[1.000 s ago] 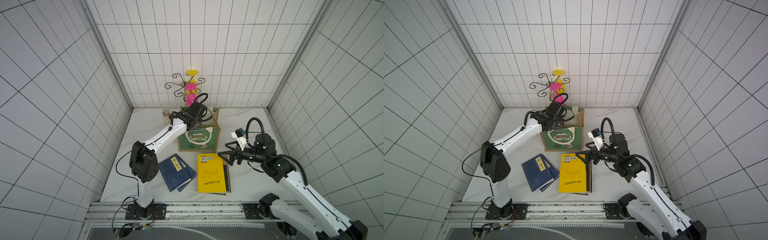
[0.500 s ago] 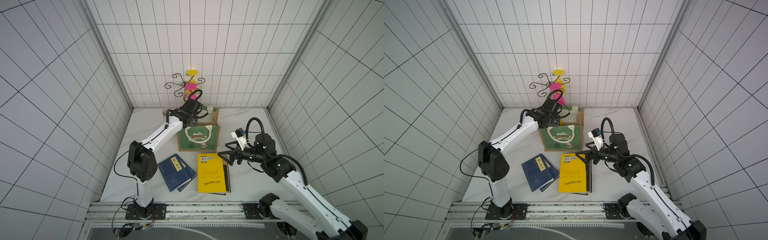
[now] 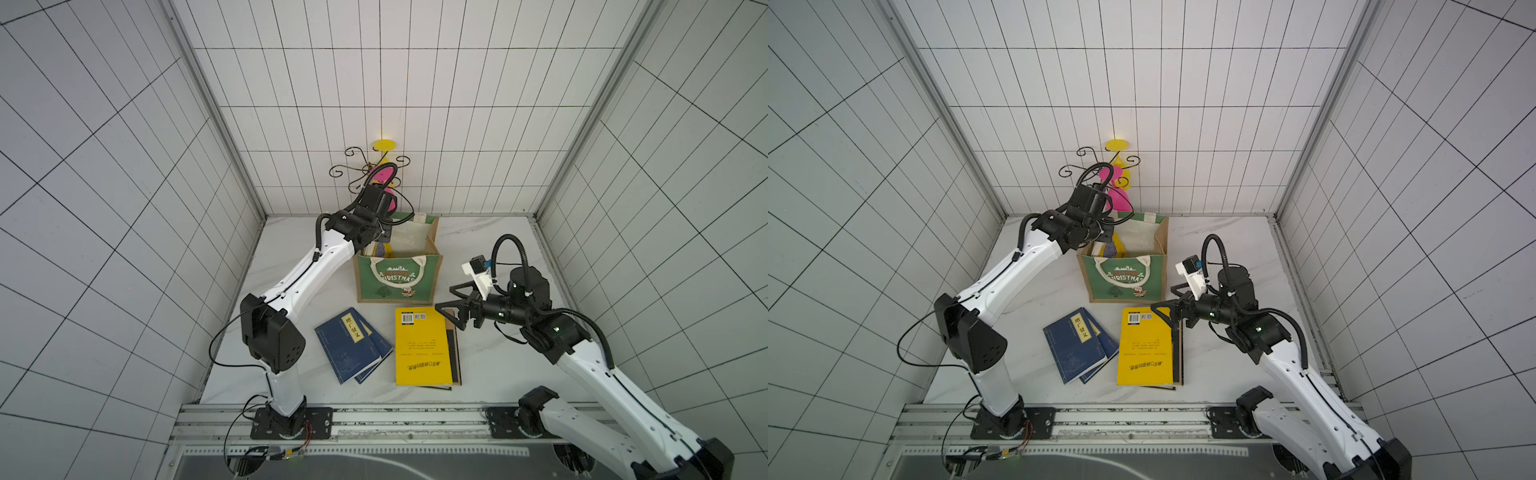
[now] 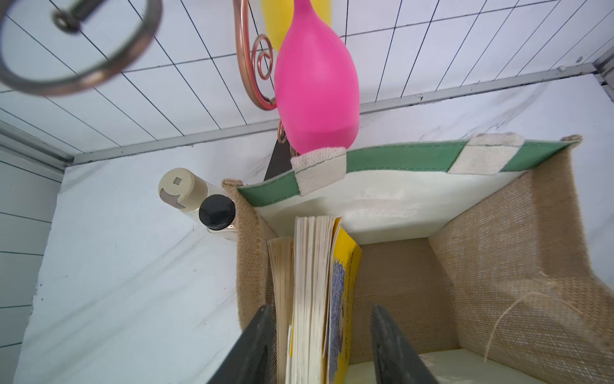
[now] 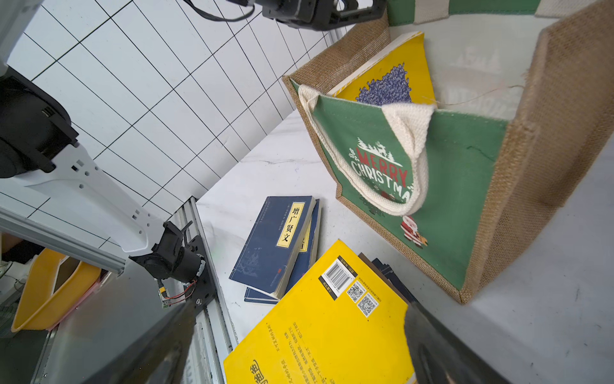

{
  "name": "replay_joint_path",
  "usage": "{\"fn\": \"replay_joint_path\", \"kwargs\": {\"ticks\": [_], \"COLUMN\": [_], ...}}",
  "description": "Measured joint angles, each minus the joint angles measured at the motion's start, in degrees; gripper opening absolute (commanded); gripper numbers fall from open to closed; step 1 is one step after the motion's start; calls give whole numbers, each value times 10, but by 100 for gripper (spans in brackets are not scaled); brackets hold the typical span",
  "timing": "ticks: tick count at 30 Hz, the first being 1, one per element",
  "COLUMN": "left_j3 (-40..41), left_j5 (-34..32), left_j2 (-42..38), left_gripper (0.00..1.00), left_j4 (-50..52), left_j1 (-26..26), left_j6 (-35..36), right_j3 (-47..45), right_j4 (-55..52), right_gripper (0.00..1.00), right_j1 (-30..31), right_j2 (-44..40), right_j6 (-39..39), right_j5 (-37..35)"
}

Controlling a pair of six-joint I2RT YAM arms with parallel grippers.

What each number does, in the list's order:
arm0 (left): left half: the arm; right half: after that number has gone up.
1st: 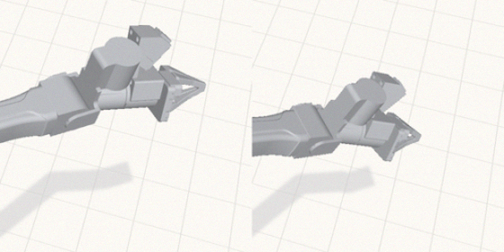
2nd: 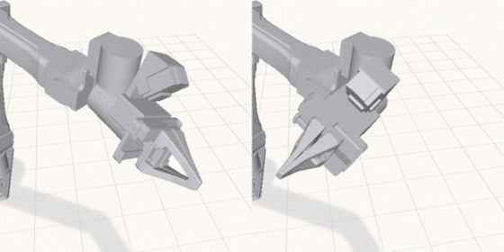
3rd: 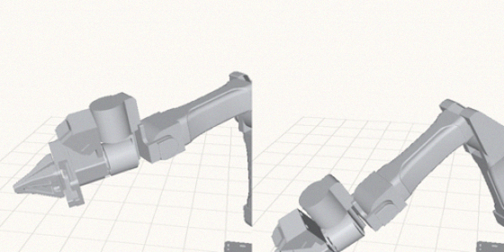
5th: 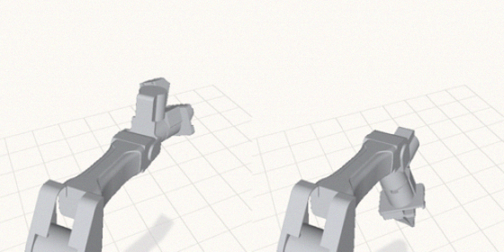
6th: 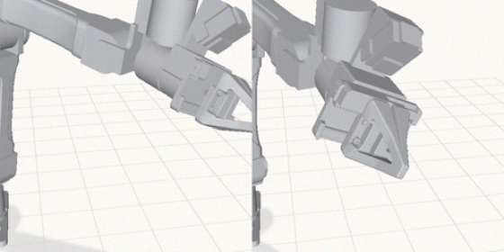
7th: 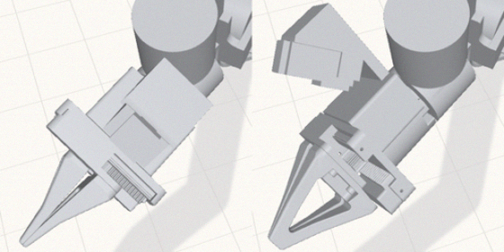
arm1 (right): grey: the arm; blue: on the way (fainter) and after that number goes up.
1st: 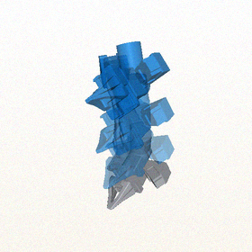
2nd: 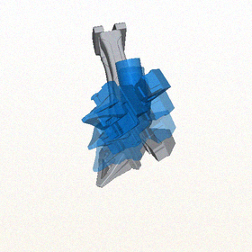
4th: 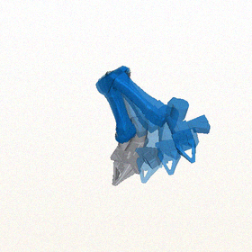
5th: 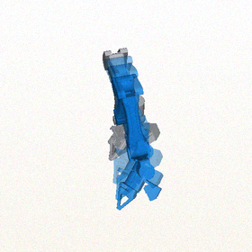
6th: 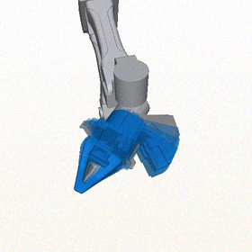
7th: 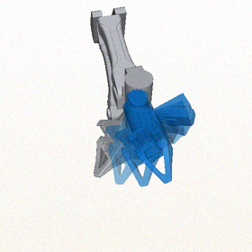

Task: Put the books into the canvas bag
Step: Place the book in the canvas bag, then pick up the book from the book.

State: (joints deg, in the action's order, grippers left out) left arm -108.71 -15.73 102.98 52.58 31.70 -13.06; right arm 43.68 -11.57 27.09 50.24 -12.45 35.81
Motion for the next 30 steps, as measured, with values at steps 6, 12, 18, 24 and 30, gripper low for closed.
{"fn": "replay_joint_path", "kwargs": {"ticks": [6,12,18,24,30], "left_j3": [2,110,265,429,564], "left_j5": [53,137,209,264,287], "left_j2": [-49,-181,-318,-418,-464], "left_gripper": [63,79,90,97,97], "left_j4": [5,-13,-37,-68,-115], "left_j1": [0,7,46,54,92], "left_j6": [19,41,50,36,-10], "right_j3": [0,-1,-3,-23,-78], "right_j4": [0,1,2,14,26], "right_gripper": [99,99,99,99,99], "right_j1": [-6,-11,-14,-14,-14], "right_j2": [14,18,18,18,18], "right_j6": [-5,-14,-21,-34,-50], "right_j5": [-1,-3,-6,-13,-29]}}
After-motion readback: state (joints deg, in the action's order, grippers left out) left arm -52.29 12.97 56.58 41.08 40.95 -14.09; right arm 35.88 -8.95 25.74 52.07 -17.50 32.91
